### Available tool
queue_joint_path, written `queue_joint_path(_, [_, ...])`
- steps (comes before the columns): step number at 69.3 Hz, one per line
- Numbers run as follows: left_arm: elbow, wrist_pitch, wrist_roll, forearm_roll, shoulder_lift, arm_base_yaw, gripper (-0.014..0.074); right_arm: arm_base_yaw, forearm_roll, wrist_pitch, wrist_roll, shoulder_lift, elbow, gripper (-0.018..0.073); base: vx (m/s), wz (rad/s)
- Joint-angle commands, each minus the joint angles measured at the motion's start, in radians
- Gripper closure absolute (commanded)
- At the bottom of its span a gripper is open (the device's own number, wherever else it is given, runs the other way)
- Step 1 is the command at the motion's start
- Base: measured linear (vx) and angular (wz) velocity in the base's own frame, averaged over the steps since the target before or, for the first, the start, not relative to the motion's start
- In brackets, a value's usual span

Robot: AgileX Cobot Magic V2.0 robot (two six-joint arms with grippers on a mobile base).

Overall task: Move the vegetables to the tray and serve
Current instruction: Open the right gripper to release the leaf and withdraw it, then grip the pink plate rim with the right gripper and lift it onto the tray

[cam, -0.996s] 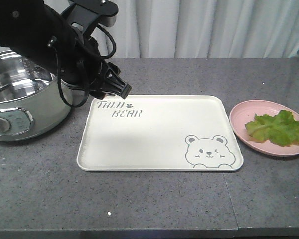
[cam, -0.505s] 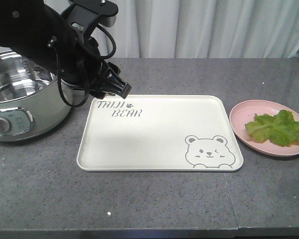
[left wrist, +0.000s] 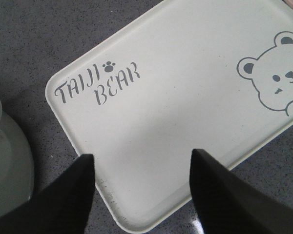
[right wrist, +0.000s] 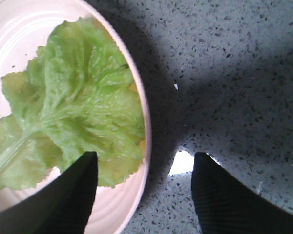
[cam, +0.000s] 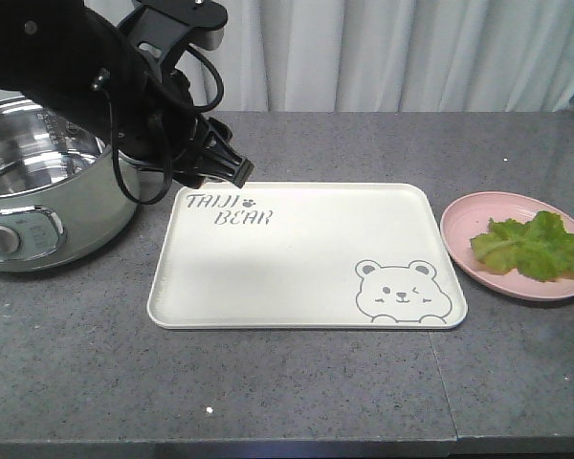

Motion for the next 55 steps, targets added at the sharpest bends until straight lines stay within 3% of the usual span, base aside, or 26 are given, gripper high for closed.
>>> queue_joint_path(1, [-0.03, -0.057, -0.011, 0.003, -0.033, 0.0, 0.0189, 0.0, 0.029, -0.019, -0.007, -0.039, -0.03, 0.0151, 0.0, 0.0])
queue_joint_path(36, [-0.029, -0.04, -0.011, 0.004, 0.023, 0.0, 0.0189, 0.0, 0.073, -0.024, -0.015, 0.014, -0.03, 0.016, 0.0, 0.0])
queue_joint_path(55, [-0.029, -0.039, -0.011, 0.004, 0.023, 0.0, 0.0189, 0.0, 0.079, -0.014, -0.019, 0.039, -0.03, 0.0339, 0.0, 0.0])
